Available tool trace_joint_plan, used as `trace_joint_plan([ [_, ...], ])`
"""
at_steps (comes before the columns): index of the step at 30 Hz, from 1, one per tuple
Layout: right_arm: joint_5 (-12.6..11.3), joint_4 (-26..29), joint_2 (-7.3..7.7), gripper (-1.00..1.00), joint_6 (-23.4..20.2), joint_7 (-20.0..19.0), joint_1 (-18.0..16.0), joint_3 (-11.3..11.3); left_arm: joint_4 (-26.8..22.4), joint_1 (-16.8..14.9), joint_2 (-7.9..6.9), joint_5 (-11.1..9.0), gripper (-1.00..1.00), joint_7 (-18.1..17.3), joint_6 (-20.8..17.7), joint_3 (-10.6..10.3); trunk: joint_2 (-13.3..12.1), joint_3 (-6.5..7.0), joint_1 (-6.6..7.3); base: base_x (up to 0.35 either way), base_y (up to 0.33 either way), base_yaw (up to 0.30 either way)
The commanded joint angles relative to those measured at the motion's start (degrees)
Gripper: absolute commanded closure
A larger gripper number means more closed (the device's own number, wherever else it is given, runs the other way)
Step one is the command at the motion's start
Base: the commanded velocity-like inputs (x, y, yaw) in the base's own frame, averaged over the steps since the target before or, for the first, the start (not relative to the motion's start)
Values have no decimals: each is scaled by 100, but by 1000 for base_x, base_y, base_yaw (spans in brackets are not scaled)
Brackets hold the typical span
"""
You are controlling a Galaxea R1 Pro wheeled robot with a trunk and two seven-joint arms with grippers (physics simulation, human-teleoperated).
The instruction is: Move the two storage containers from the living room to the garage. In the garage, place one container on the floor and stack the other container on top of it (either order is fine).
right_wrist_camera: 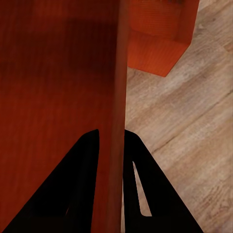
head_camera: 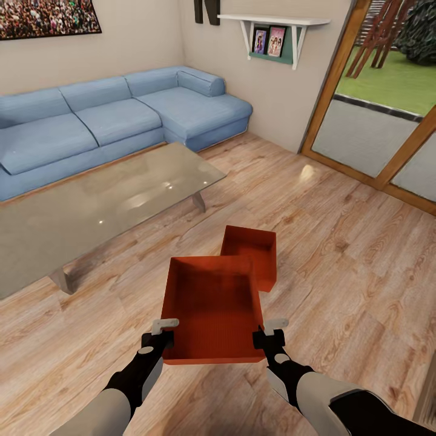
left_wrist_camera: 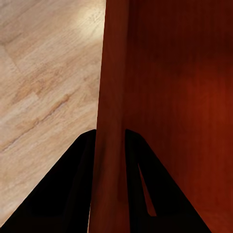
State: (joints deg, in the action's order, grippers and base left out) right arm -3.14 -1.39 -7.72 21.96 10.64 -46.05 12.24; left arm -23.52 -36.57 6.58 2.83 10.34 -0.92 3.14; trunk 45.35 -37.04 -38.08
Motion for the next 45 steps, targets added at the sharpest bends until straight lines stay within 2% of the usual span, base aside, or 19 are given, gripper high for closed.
trace_joint_plan([
  [1, -129, 6, -1, 100, 89, 53, -10, -160, 14, 1, -8, 24, 100, 153, -14, 90, -38, 15, 22, 0, 0, 0],
  [36, -132, 7, -1, 100, 98, 37, -10, -160, 8, 1, -17, 33, 100, 153, 24, 100, -1441, 643, 790, 0, 0, 0],
  [45, -126, 7, -1, 100, 98, 33, -10, -160, -3, 1, -11, 49, 100, 153, 29, 95, -1441, 682, 790, 0, 0, 0],
])
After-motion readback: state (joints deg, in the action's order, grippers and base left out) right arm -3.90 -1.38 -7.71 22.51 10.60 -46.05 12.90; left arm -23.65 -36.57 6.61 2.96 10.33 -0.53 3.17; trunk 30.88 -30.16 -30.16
